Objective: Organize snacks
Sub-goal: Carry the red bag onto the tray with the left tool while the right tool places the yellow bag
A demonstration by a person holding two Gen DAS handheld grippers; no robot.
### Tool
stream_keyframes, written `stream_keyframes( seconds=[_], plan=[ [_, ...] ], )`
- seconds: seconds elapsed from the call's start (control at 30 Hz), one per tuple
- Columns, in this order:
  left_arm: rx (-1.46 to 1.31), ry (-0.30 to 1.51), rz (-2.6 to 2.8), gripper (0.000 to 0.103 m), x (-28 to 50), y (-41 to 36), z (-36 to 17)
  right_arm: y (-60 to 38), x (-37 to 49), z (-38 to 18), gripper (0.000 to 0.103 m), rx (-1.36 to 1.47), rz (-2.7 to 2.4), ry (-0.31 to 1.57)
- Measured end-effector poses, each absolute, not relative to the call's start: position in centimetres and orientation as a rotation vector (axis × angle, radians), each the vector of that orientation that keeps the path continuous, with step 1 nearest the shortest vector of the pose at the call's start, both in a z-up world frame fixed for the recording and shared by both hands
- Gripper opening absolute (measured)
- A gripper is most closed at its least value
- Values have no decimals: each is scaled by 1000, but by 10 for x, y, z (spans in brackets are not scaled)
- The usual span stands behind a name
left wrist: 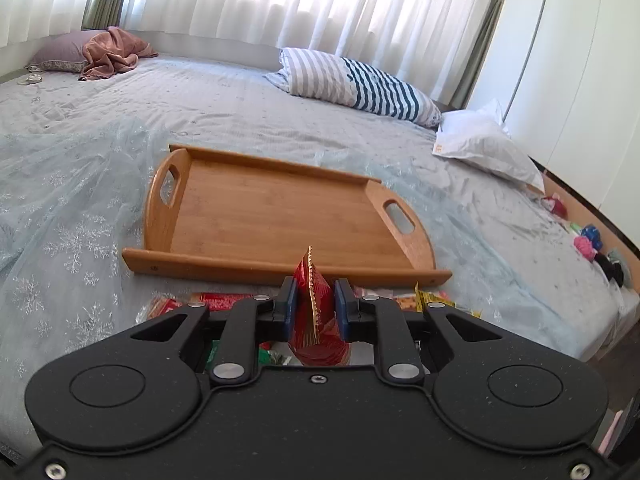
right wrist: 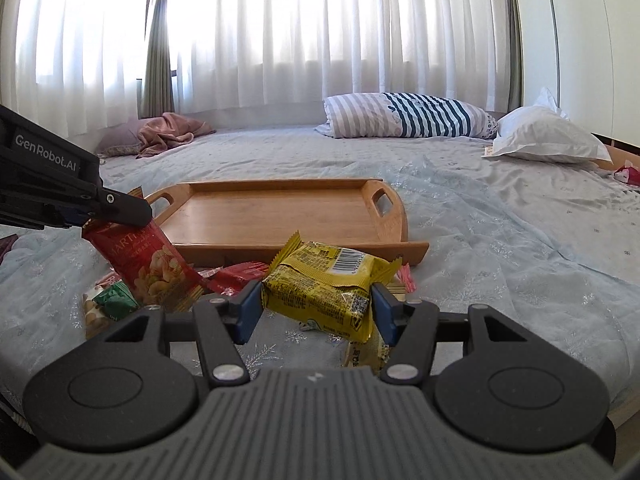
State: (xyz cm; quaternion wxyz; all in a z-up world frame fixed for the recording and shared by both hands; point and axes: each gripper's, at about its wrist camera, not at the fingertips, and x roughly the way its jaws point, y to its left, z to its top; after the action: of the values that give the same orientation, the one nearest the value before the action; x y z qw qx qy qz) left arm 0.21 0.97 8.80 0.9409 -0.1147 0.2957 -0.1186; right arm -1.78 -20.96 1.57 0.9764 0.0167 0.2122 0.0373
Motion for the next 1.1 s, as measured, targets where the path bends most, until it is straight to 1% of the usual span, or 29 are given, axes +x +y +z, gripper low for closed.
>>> stream_keyframes(
  seconds=[0.37,0.63,0.83,0.97,1.1],
  plan=[
    [-319,520,-247,18,30,21,113,-227,8,26,60,64,83,408],
    [-416,501,-237,18,80,18,118,-239,52,33,60,1,122,408],
    [-487,537,-226,18,131,9,103,-242,92,29,60,-59,182,459],
    [-518,570,-200,18,159,0,86,-244,117,26,60,-63,219,505],
    [-616,601,-181,18,181,4,64,-245,138,22,60,-81,246,531]
  ],
)
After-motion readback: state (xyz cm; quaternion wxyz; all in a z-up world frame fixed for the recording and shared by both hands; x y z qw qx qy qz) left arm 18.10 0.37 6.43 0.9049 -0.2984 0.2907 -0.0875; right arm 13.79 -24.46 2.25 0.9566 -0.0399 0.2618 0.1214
